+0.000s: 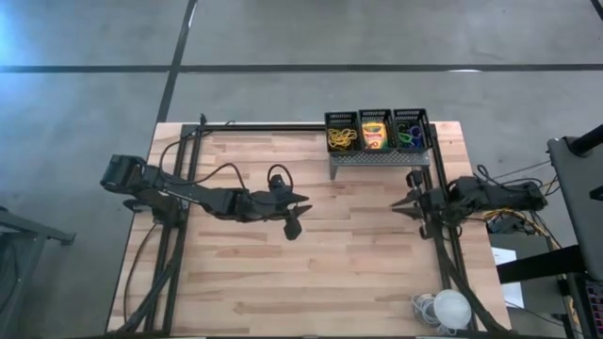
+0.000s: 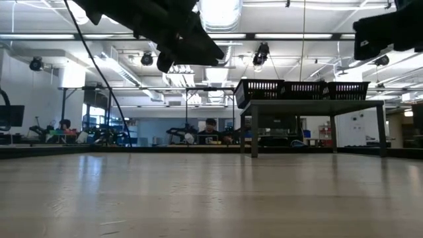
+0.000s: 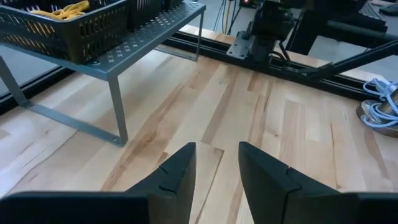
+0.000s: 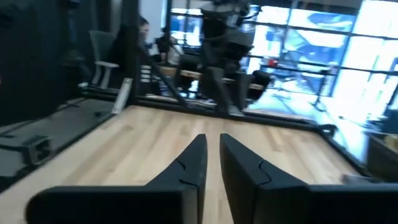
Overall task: Pick & Place Office Desk Supplies
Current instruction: Return to Home Position
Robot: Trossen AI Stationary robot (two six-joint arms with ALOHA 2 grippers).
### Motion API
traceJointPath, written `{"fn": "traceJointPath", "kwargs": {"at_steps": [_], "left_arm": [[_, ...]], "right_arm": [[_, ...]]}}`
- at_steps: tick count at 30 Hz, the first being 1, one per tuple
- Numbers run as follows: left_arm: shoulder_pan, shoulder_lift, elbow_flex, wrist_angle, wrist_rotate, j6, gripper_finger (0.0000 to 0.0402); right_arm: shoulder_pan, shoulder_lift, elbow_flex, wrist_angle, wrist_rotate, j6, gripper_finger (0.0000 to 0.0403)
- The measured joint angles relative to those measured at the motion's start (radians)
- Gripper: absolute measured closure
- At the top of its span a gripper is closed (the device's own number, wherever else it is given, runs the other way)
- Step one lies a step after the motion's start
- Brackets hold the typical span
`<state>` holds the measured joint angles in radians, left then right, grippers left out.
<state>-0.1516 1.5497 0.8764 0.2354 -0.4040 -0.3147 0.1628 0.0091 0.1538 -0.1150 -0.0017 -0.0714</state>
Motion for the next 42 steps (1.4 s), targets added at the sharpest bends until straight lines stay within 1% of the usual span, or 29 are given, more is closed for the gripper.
{"fn": "traceJointPath", "kwargs": {"at_steps": [5, 11, 14, 16, 21, 26, 28, 32, 42], "left_arm": [[0.0, 0.0, 0.0, 0.0, 0.0, 0.001, 0.0276], [0.0, 0.0, 0.0, -0.004, 0.0, 0.001, 0.0276], [0.0, 0.0, 0.0, -0.006, 0.0, 0.0, 0.0276], [0.0, 0.0, 0.0, -0.012, 0.0, 0.0, 0.0276], [0.0, 0.0, 0.0, -0.015, 0.0, -0.004, 0.0276], [-0.001, 0.001, 0.0, -0.019, 0.0, -0.01, 0.0276], [-0.001, 0.001, 0.0, -0.022, 0.0, -0.015, 0.0276], [-0.001, 0.001, 0.0, -0.023, 0.0, -0.027, 0.0276], [-0.001, 0.001, 0.0, -0.022, 0.0, -0.034, 0.0276]], "right_arm": [[-0.105, -0.009, -0.04, 0.027, -0.002, 0.02, 0.0391], [-0.172, -0.009, -0.079, 0.045, -0.004, 0.051, 0.0395], [-0.173, -0.009, -0.115, 0.065, -0.007, 0.082, 0.0395], [-0.173, -0.007, -0.143, 0.116, -0.007, 0.104, 0.0395], [-0.173, -0.009, -0.145, 0.141, -0.004, 0.099, 0.0395], [-0.169, -0.008, -0.145, 0.134, -0.075, 0.132, 0.0395], [-0.169, -0.008, -0.145, 0.133, -0.065, 0.129, 0.0395], [-0.17, -0.005, -0.145, 0.124, 0.002, 0.148, 0.0394], [-0.17, 0.0, -0.145, 0.122, 0.002, 0.118, 0.0394]]}}
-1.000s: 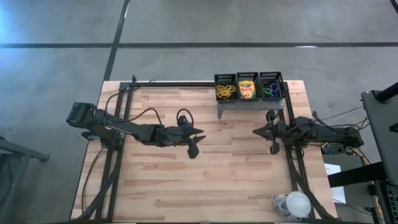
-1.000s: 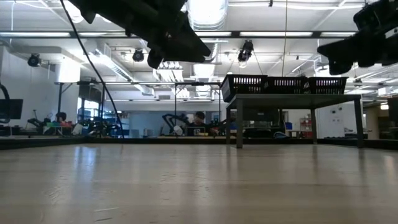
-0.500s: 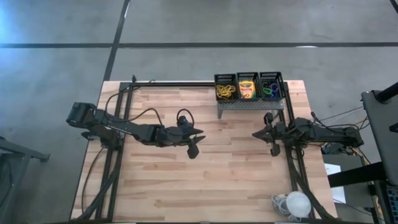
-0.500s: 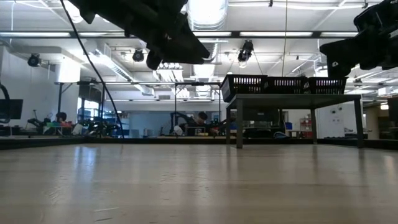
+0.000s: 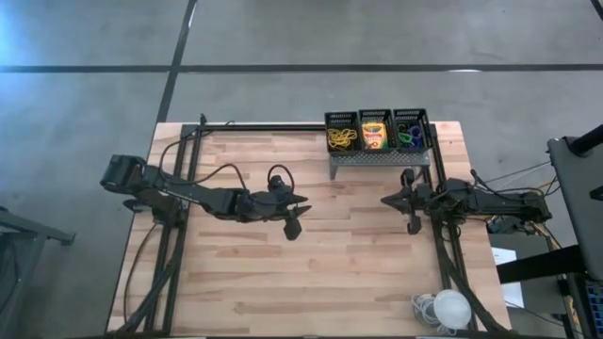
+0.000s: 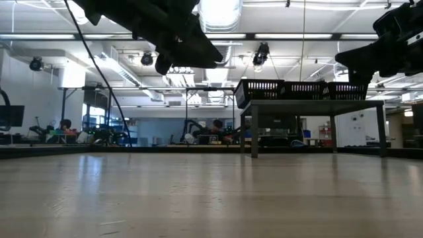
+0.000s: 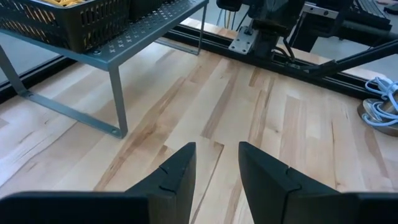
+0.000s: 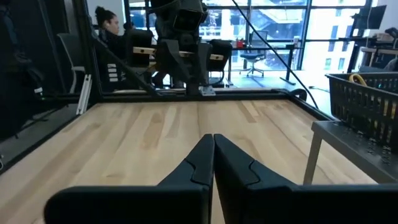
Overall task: Pick & Place Office Desk Supplies
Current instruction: Return to Home Position
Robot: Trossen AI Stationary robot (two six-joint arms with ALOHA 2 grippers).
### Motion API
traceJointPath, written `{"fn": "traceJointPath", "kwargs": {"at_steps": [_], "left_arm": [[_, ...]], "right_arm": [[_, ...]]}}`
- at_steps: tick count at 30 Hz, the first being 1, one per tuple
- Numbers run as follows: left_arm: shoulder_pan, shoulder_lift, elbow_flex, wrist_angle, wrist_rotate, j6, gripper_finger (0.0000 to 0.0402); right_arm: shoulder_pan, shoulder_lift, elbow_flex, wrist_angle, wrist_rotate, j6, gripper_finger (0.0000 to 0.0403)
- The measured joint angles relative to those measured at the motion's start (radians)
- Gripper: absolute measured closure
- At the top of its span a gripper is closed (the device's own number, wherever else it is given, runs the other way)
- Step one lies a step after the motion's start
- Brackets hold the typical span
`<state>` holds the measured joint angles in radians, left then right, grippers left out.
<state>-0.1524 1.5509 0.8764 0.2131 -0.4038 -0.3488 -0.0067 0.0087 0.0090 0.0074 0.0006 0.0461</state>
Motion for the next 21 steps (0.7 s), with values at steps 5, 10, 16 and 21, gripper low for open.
{"fn": "traceJointPath", "kwargs": {"at_steps": [5, 10, 16, 21], "left_arm": [[0.0, 0.0, 0.0, -0.001, 0.0, 0.001, 0.0276], [0.0, 0.0, 0.0, -0.002, 0.0, 0.001, 0.0276], [0.001, 0.0, 0.0, -0.003, 0.0, 0.006, 0.0276], [0.01, -0.056, -0.057, 0.003, 0.048, -0.083, 0.0276]], "right_arm": [[0.0, 0.006, 0.0, 0.0, 0.0, -0.001, 0.0394], [0.0, 0.006, 0.0, 0.0, 0.0, 0.001, 0.0394], [0.0, 0.006, 0.0, 0.0, 0.0, 0.002, 0.0394], [0.0, 0.006, 0.0, 0.001, 0.001, 0.002, 0.0394]]}}
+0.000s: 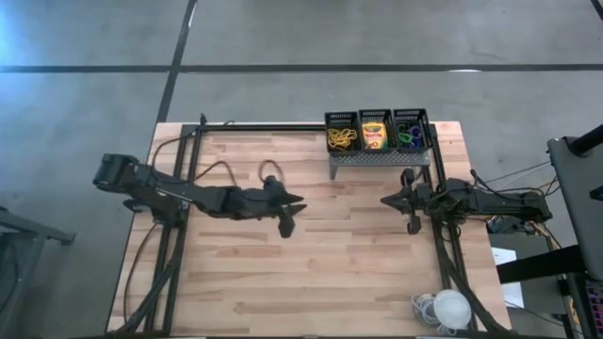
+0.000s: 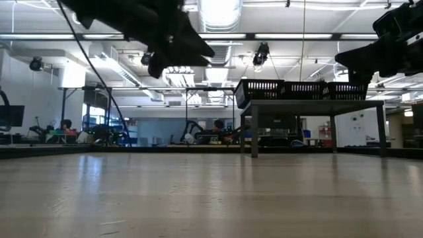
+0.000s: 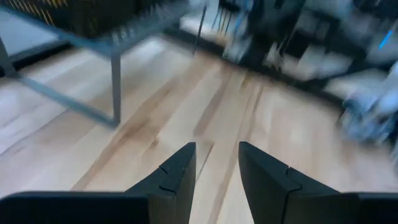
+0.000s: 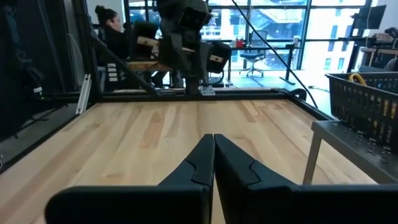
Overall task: Pick & Place Office Desk Supplies
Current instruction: Return to Home Position
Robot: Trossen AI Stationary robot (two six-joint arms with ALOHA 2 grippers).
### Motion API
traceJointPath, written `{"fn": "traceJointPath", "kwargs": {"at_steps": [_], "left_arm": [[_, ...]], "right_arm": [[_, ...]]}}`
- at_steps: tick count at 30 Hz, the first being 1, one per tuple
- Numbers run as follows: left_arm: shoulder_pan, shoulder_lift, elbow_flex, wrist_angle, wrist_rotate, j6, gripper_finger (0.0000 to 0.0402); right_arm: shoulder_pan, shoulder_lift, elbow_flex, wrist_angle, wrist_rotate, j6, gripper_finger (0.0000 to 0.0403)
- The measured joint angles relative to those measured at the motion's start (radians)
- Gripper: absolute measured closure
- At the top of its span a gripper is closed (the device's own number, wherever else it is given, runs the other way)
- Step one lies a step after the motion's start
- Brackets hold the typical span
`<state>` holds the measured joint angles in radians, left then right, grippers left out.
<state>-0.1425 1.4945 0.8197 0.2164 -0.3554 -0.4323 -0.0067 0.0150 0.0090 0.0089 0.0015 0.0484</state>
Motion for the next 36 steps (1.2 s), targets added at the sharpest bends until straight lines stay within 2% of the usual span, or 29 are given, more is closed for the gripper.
{"fn": "traceJointPath", "kwargs": {"at_steps": [2, 4, 6, 9, 14, 19, 28, 36], "left_arm": [[0.004, -0.05, -0.078, 0.127, -0.006, -0.004, 0.0276], [0.016, -0.105, -0.169, 0.31, 0.025, 0.096, 0.0276], [0.028, -0.173, -0.258, 0.434, 0.145, 0.214, 0.0276], [0.03, -0.279, -0.364, 0.485, 0.276, 0.343, 0.0276], [0.032, -0.502, -0.477, 0.397, 0.284, 0.384, 0.0276], [0.031, -0.729, -0.592, 0.317, 0.384, 0.479, 0.0276], [0.033, -1.136, -0.803, 0.171, 0.43, 0.466, 0.0276], [0.037, -1.387, -0.815, -0.154, 0.46, 0.49, 0.0276]], "right_arm": [[0.0, 0.0, 0.0, -0.001, 0.0, 0.0, 0.0394], [0.0, 0.003, 0.001, 0.004, 0.002, -0.004, 0.0394], [0.0, 0.007, 0.001, 0.0, 0.001, -0.003, 0.0394], [0.0, 0.01, 0.001, -0.003, 0.001, 0.0, 0.0394], [0.0, 0.015, 0.001, -0.001, 0.001, -0.003, 0.0394], [0.0, 0.014, 0.001, -0.001, 0.001, 0.0, 0.0394], [0.0, 0.014, 0.001, -0.001, -0.001, -0.003, 0.0394], [0.0, 0.014, 0.001, -0.001, -0.001, -0.004, 0.0394]]}}
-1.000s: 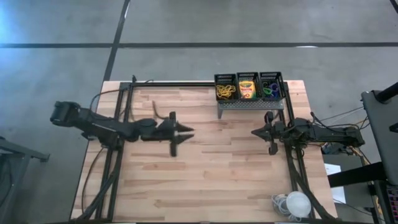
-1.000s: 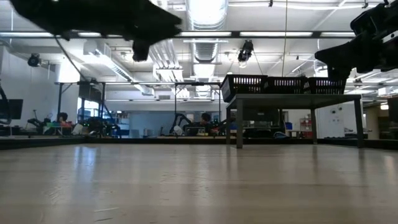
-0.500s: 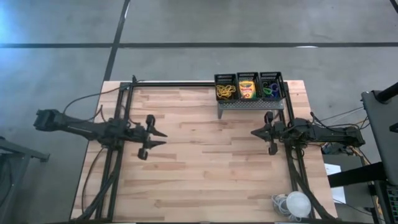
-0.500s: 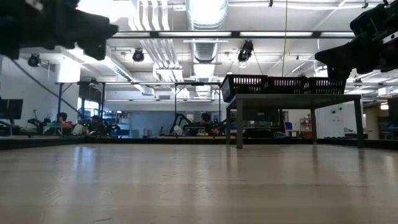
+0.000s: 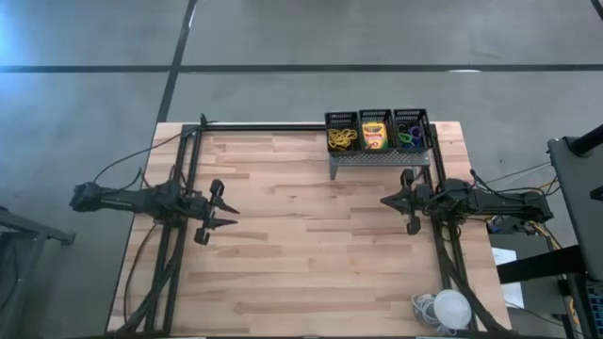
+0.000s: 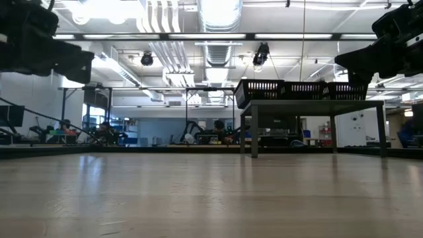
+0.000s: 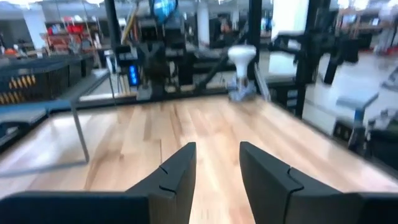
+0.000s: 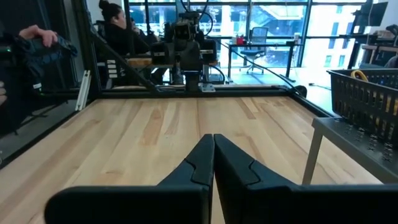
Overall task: Pick & Place Office Desk Supplies
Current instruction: Return to Home Position
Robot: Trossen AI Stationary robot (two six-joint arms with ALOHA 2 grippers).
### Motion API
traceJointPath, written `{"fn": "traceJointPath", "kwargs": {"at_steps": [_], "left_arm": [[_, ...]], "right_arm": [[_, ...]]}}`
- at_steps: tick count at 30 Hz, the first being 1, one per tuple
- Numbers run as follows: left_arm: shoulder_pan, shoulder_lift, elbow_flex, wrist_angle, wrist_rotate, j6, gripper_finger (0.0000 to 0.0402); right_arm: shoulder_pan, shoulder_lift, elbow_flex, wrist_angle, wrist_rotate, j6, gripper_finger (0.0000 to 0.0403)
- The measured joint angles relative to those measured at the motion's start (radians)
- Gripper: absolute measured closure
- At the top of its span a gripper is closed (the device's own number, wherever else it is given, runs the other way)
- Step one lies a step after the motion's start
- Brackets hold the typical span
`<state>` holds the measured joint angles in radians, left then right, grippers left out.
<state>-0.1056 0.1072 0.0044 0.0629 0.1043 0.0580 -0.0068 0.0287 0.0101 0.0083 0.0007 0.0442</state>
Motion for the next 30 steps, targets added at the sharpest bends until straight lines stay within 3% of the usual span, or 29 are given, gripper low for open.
{"fn": "traceJointPath", "kwargs": {"at_steps": [9, 22, 24, 28, 30], "left_arm": [[0.008, -0.108, 0.0, -0.042, -0.085, 0.022, 0.0276], [0.016, -0.107, -0.001, -0.044, -0.097, 0.014, 0.0281], [0.016, -0.107, -0.001, -0.044, -0.097, 0.014, 0.0296], [0.016, -0.107, -0.001, -0.045, -0.102, 0.017, 0.0376], [0.017, -0.107, -0.001, -0.046, -0.105, 0.013, 0.0393]], "right_arm": [[0.0, 0.0, 0.0, 0.0, 0.0, 0.003, 0.0394], [0.0, 0.0, 0.0, 0.0, 0.0, 0.001, 0.0394], [0.0, 0.0, 0.0, 0.0, 0.0, 0.005, 0.0394], [0.0, 0.0, 0.0, 0.0, 0.0, 0.0, 0.0394], [0.0, 0.0, 0.0, 0.0, 0.0, 0.002, 0.0394]]}}
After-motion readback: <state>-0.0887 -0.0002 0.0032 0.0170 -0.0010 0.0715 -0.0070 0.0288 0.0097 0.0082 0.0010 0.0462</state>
